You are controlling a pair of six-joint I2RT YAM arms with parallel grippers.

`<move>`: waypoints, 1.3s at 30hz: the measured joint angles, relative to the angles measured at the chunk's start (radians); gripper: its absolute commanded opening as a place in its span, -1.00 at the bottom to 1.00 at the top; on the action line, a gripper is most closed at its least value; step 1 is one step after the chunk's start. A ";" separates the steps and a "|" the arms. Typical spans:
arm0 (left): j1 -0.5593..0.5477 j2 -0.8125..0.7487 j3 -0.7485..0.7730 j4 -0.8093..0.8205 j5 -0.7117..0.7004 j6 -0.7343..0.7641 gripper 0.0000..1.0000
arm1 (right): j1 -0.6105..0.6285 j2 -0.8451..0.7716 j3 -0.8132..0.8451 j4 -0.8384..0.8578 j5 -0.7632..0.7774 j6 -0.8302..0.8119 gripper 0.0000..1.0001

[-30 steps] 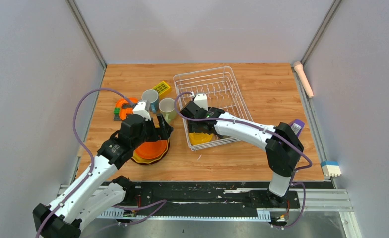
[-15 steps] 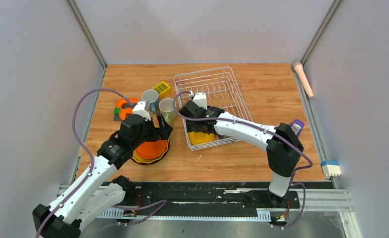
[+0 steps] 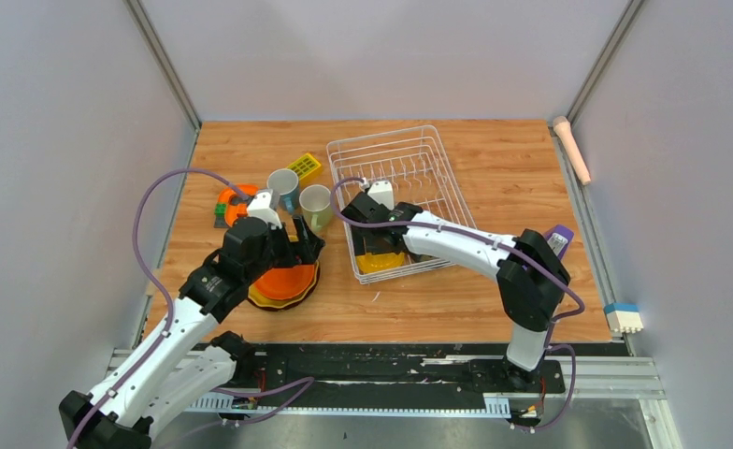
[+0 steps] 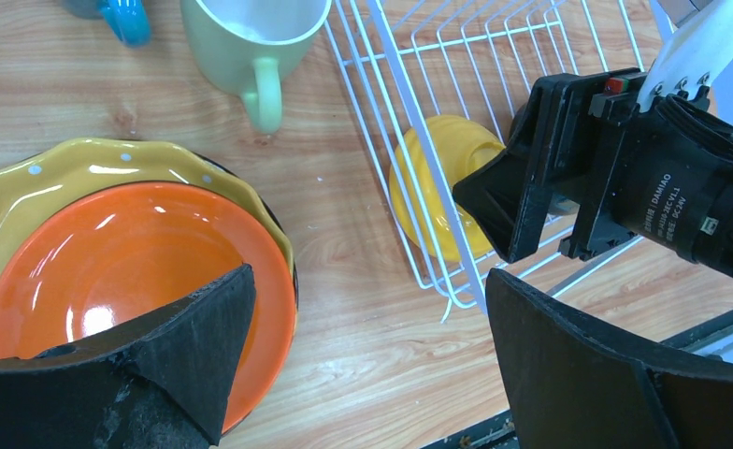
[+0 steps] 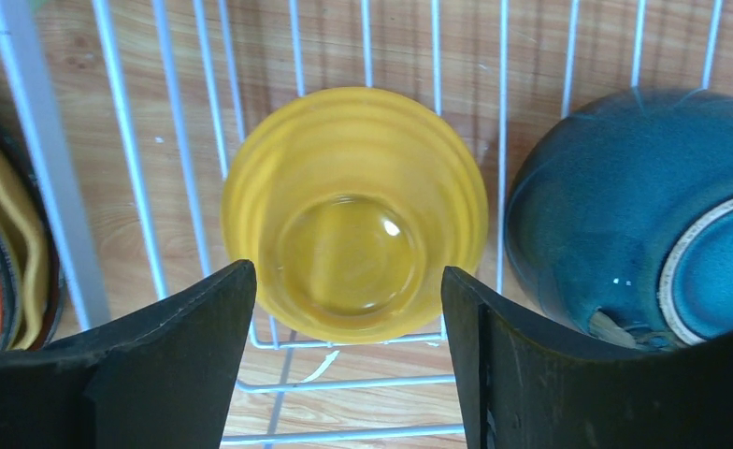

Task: Unload the mixed dishes from the dish rack
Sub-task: Pick up the bowl from the dish rack.

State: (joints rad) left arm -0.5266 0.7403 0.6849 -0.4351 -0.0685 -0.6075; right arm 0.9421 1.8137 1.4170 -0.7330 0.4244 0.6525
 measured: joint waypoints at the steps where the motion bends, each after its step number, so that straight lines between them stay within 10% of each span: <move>1: 0.000 -0.002 0.000 0.000 0.000 0.000 1.00 | -0.005 0.000 -0.006 -0.003 0.000 0.001 0.48; 13: 0.000 -0.002 0.000 -0.003 0.004 0.000 1.00 | -0.029 0.003 -0.023 -0.006 -0.017 0.024 0.20; 22: 0.000 -0.002 0.000 -0.003 0.005 0.001 1.00 | -0.031 -0.019 -0.048 0.005 -0.019 0.050 -0.53; 39: 0.000 -0.002 0.000 0.000 0.013 -0.001 1.00 | -0.032 -0.202 -0.049 -0.015 0.134 0.062 -0.79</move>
State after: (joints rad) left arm -0.5266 0.7383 0.6849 -0.4351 -0.0559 -0.6083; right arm 0.9100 1.6115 1.3682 -0.7479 0.5583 0.7143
